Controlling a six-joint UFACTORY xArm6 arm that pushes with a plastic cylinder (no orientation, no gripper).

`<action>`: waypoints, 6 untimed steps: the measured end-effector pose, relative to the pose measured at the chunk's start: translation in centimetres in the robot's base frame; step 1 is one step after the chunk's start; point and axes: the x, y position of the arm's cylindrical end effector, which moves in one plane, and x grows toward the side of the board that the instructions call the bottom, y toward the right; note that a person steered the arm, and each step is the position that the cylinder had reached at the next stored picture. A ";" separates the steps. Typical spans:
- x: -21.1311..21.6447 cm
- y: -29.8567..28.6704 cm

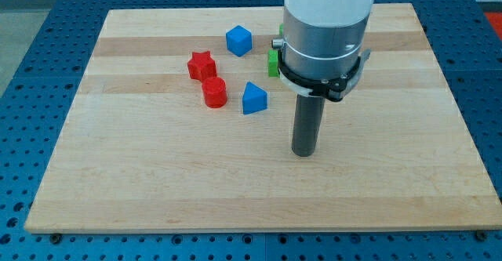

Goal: Place the blue triangle at the bottom center of the board

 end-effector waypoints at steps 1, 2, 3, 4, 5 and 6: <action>0.0 0.0; -2.0 4.1; -5.4 8.0; -10.7 8.0; -12.2 8.0; -12.2 7.7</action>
